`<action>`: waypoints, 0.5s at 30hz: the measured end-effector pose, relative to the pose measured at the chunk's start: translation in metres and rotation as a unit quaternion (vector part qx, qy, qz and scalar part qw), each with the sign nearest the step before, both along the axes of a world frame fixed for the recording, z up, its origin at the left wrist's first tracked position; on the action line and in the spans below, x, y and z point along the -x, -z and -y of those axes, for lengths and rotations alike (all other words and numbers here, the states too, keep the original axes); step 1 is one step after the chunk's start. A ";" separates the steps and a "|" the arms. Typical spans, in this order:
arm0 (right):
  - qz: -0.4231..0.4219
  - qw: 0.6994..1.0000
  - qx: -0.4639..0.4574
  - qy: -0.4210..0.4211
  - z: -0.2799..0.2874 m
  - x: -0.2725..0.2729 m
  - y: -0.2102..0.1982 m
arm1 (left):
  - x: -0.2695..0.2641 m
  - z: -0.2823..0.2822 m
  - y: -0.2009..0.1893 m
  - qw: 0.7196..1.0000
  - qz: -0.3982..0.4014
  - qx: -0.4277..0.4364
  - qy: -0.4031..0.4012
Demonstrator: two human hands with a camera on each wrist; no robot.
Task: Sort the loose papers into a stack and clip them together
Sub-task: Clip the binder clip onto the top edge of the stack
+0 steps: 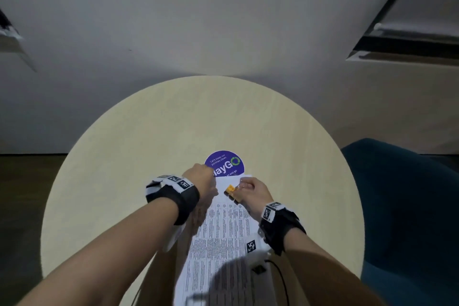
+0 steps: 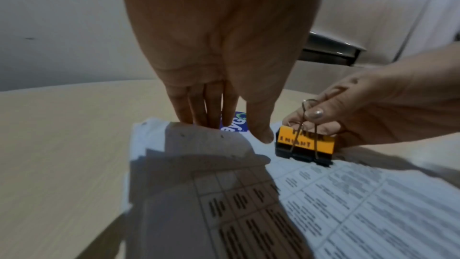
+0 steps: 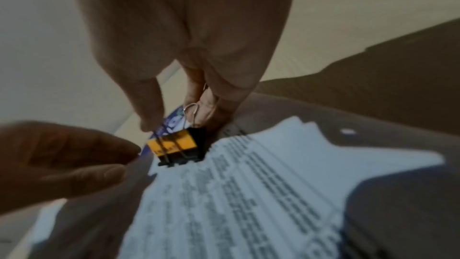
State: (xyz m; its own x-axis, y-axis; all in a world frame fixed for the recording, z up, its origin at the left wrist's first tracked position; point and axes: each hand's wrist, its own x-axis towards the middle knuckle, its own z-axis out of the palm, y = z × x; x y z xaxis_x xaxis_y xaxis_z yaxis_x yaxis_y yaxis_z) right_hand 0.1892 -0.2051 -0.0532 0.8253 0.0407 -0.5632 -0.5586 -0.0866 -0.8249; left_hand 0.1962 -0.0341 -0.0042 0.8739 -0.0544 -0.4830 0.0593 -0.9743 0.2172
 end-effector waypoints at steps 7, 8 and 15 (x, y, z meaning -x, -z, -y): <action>-0.013 0.999 -0.037 -0.012 0.019 0.001 0.024 | -0.024 0.023 0.032 0.993 0.020 -0.108 0.036; -0.011 0.999 -0.041 -0.014 0.022 0.000 0.025 | -0.027 0.024 0.033 0.992 0.012 -0.119 0.043; 0.005 0.999 -0.037 -0.016 0.024 -0.001 0.031 | -0.040 0.032 0.031 0.985 -0.057 -0.145 0.070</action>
State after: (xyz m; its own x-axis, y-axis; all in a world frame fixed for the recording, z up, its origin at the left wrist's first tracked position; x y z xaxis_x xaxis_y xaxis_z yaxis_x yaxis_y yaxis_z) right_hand 0.1901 -0.2287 -0.0842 0.8286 0.1092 -0.5491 -0.5479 -0.0433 -0.8354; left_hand 0.2361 -0.0664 -0.0348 0.8069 -0.0165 -0.5904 -0.0730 -0.9947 -0.0719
